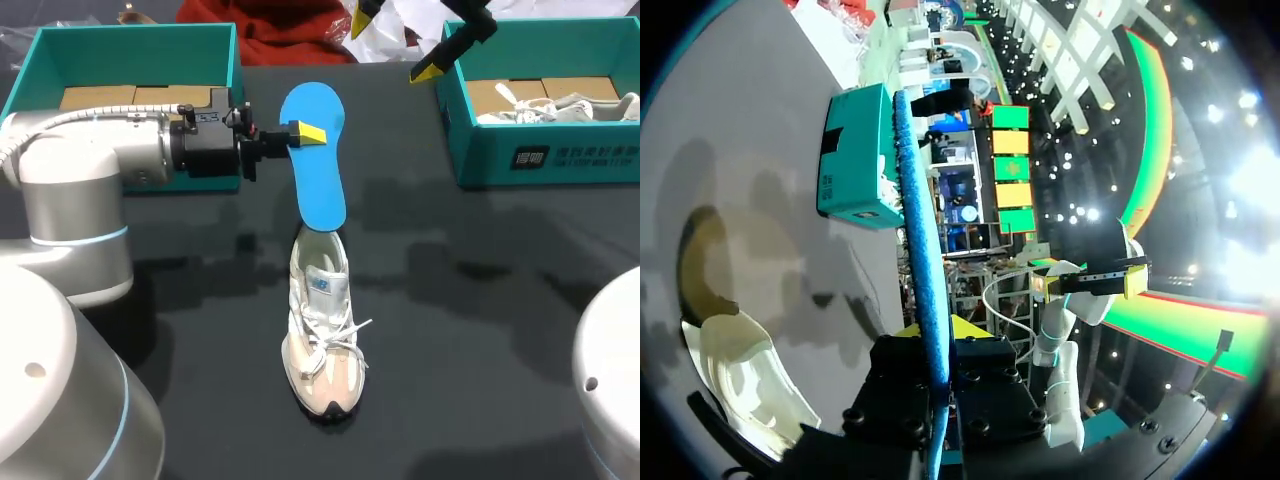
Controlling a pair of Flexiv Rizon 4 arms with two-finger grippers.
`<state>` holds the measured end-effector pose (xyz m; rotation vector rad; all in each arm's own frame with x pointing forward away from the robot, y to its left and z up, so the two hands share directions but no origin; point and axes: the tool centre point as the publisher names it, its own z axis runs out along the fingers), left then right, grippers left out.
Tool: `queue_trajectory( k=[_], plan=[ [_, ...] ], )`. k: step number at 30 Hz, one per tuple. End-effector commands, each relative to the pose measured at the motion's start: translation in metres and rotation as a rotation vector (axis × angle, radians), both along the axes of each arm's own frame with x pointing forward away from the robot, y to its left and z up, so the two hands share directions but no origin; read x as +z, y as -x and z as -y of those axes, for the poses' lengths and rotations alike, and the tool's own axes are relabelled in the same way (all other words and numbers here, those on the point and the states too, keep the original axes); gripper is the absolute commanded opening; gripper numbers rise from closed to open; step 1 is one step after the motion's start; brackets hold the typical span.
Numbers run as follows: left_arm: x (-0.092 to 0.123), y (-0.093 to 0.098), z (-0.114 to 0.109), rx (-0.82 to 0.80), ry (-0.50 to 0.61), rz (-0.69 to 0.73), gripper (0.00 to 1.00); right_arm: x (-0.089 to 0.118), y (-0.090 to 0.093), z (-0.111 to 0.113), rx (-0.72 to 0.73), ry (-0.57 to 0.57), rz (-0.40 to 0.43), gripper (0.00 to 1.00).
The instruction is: Take the shoe out of the shoebox, open the shoe tongue, remove and reinsert the insole, then place the shoe into the shoebox
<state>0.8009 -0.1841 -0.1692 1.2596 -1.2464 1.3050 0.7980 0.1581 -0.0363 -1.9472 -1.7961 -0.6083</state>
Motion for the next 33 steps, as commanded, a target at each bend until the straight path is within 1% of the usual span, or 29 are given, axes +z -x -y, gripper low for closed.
queue_trajectory(
  k=[1,3,6,13,21,25,29,33],
  plan=[
    [-0.001,-0.005,0.006,0.001,0.004,-0.001,0.00,0.004,-0.001,-0.011,0.003,0.266,-0.024,1.00],
    [-0.001,-0.005,0.008,0.000,0.006,-0.003,0.00,0.005,-0.001,-0.017,0.005,0.295,-0.030,1.00],
    [-0.001,-0.005,0.011,-0.004,0.007,-0.008,0.00,0.004,-0.002,-0.027,0.009,0.360,-0.067,1.00],
    [-0.002,-0.008,0.016,-0.006,0.004,-0.019,0.00,0.003,-0.003,-0.041,0.034,0.394,-0.075,1.00],
    [-0.003,-0.009,0.019,0.006,0.010,-0.027,0.00,0.003,-0.002,-0.048,0.033,0.414,-0.077,1.00],
    [-0.003,-0.008,0.019,0.004,0.017,-0.032,0.00,-0.001,-0.001,-0.051,0.025,0.435,-0.097,1.00],
    [-0.002,-0.008,0.019,0.006,0.021,-0.035,0.00,-0.001,0.000,-0.057,0.005,0.483,-0.121,1.00],
    [-0.001,-0.007,0.020,0.008,0.026,-0.036,0.00,-0.001,0.003,-0.063,-0.001,0.504,-0.118,1.00]
  ],
)
